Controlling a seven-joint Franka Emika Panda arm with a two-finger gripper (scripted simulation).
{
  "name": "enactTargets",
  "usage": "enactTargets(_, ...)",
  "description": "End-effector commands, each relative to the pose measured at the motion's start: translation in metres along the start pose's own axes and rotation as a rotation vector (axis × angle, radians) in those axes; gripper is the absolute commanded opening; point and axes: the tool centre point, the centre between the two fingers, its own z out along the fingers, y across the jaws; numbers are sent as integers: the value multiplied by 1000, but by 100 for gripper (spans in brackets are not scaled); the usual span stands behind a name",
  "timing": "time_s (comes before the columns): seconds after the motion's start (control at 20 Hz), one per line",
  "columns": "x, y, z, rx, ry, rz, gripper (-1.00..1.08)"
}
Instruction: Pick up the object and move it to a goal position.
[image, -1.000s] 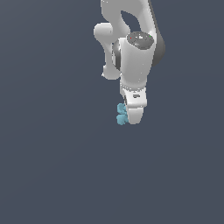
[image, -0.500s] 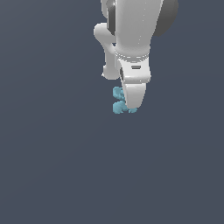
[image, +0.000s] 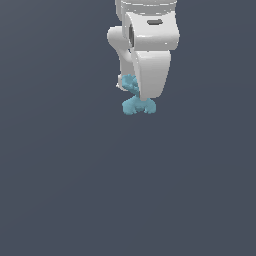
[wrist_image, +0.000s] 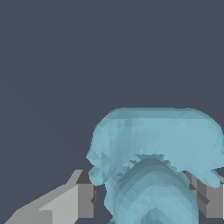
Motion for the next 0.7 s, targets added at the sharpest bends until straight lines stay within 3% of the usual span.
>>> enactTargets(0.0,-4,3,-18,1,0,0,-100)
enactTargets(0.65,-15,13,-66,1,-2,2,-100)
